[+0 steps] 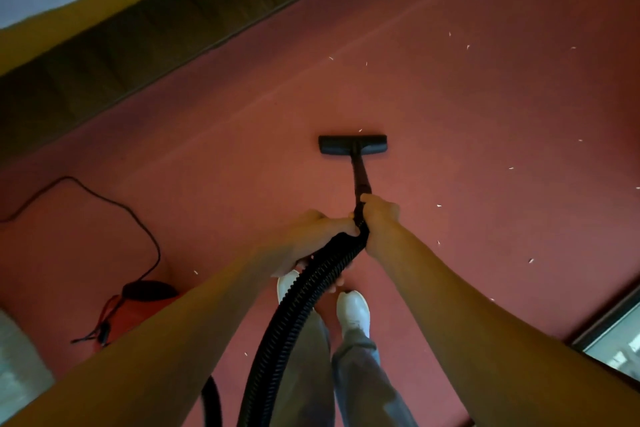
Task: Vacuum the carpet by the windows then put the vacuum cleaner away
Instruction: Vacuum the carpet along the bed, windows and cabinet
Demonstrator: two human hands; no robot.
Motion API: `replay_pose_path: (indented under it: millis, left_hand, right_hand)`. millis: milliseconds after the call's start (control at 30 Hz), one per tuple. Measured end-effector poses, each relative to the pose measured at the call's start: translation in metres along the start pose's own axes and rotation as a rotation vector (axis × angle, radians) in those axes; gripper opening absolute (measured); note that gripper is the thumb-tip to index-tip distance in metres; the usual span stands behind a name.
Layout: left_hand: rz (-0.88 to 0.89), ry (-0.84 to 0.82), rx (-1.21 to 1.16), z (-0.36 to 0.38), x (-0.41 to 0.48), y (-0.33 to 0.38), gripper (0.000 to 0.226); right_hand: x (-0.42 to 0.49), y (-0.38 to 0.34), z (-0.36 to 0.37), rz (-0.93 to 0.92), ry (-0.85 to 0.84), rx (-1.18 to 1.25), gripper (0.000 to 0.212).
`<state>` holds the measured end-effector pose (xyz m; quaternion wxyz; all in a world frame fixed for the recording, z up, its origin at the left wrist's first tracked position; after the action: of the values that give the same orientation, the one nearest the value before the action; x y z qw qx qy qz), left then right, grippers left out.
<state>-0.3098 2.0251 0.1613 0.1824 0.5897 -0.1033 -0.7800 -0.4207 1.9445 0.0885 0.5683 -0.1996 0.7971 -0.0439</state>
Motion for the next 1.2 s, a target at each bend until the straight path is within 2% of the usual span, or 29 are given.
replay_pose_path:
  millis: [167,267,400,600,700,900,1000,1100,1200]
  left_hand:
    - [-0.001,0.015,-0.035,-0.019,0.009,0.004,0.05]
    - [0.026,0.028,-0.049,-0.027,0.017,0.014,0.046]
    - [0.061,0.055,-0.097,-0.036,0.02,0.033,0.044]
    - [0.032,0.001,-0.071,-0.059,0.006,0.042,0.045]
    - [0.05,0.017,-0.065,-0.072,0.006,0.05,0.043]
    - [0.108,0.089,-0.128,-0.088,0.029,0.069,0.04]
    - [0.136,0.133,-0.197,-0.092,0.047,0.083,0.041]
    - [0.152,0.155,-0.276,-0.094,0.065,0.1,0.041]
    - [0.131,0.103,-0.308,-0.086,0.081,0.116,0.043]
  right_hand:
    - [0.008,-0.008,0.017,-0.006,0.045,-0.009,0.019]
    - [0.015,-0.021,0.027,-0.01,0.035,-0.043,0.031]
    - [0.022,-0.05,0.037,-0.066,0.043,-0.081,0.033]
    - [0.001,-0.057,0.052,-0.057,0.035,-0.046,0.017]
    - [0.002,-0.067,0.066,-0.088,0.007,-0.025,0.027]
    - [0.029,-0.105,0.088,-0.159,0.0,-0.143,0.042]
    - [0.036,-0.131,0.096,-0.19,-0.034,-0.161,0.024]
    - [0.048,-0.162,0.099,-0.243,-0.029,-0.216,0.033]
    - [0.046,-0.192,0.095,-0.33,0.019,-0.362,0.034]
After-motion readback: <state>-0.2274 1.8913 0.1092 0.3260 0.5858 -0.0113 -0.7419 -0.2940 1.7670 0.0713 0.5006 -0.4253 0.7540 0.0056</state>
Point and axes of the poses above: each hand's wrist, its own x-axis towards the middle knuckle, its own z-axis out of the palm, y = z × x, the point moved 7 cm from there along x, towards the middle knuckle, and after that the axes turned 1 degree about z, right-handed, at the moved point
